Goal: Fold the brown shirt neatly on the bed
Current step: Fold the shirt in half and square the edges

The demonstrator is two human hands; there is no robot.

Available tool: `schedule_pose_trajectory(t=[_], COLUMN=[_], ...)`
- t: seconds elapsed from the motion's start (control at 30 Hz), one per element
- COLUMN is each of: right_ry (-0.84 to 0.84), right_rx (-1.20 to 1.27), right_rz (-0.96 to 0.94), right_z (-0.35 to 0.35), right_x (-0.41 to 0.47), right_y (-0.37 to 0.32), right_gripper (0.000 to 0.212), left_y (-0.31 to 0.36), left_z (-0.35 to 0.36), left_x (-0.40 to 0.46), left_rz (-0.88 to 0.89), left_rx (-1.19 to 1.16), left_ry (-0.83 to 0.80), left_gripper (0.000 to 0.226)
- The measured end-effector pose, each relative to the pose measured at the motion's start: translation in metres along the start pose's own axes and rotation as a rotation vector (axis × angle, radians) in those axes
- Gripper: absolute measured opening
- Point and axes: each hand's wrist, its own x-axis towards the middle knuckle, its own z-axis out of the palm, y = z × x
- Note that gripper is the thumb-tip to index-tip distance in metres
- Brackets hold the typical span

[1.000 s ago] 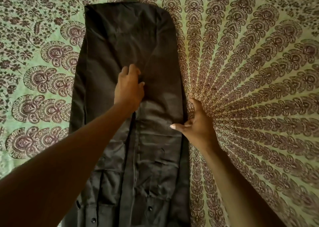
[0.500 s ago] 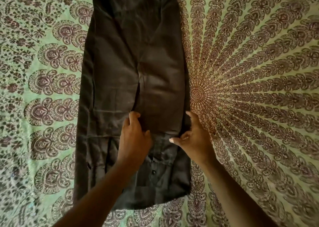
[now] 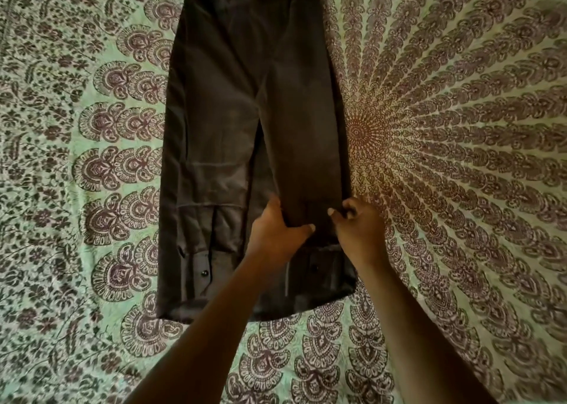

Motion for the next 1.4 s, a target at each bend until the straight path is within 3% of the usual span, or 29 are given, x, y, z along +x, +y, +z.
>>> schedule_pose_trajectory(t=[0.1, 0.17, 0.5, 0.67, 0.8, 0.9, 1.03, 1.13, 1.27, 1.33, 1.4], right_ry=[0.014, -0.009, -0.02, 0.003, 0.051, 0.078, -0.06, -0.002, 0.047, 0.037, 0.015], right_rx=[0.035, 0.052, 0.051, -0.053, -0.017, 0.036, 0.066, 0.052, -0.01, -0.023, 0.016], right_rz=[-0.027, -0.031, -0.039, -0.061, -0.044, -0.019, 0.083, 0.028, -0.049, -0.036, -0.017], right_z=[-0.001, -0.003, -0.002, 0.004, 0.002, -0.001, -0.001, 0.0, 0.004, 0.006, 0.01], right_x=[-0.003, -0.004, -0.014, -0.017, -0.018, -0.022, -0.024, -0.025, -0.021, -0.02, -0.02], right_y=[0.003, 0.004, 0.005, 0.005, 0.005, 0.005, 0.007, 0.008, 0.006, 0.004, 0.002], right_gripper=[0.03, 0.021, 0.019, 0.011, 0.014, 0.013, 0.043, 0.043, 0.043, 0.048, 0.053], left_y=[-0.001, -0.002, -0.011, -0.02, -0.033, -0.044, -0.052, -0.053, -0.053, -0.054, -0.056], left_z=[0.012, 0.018, 0.008, -0.005, -0.02, -0.024, -0.026, -0.029, -0.037, -0.044, -0.048], left_x=[-0.002, -0.002, -0.004, -0.007, -0.009, -0.014, -0.026, -0.033, -0.039, -0.038, -0.034], left_rz=[-0.049, -0.078, -0.086, -0.096, -0.171, -0.157, -0.072, -0.001, 0.223, 0.22, 0.141], left_rx=[-0.025, -0.062, 0.09, 0.119, 0.065, 0.001, -0.002, 0.006, 0.352, 0.571, 0.638], left_ry=[-0.01, -0.008, 0.025, 0.009, 0.022, 0.0, 0.017, 0.055, 0.361, 0.485, 0.453], left_gripper=[0.068, 0.074, 0.064, 0.053, 0.025, 0.027, 0.027, 0.023, 0.02, 0.029, 0.035])
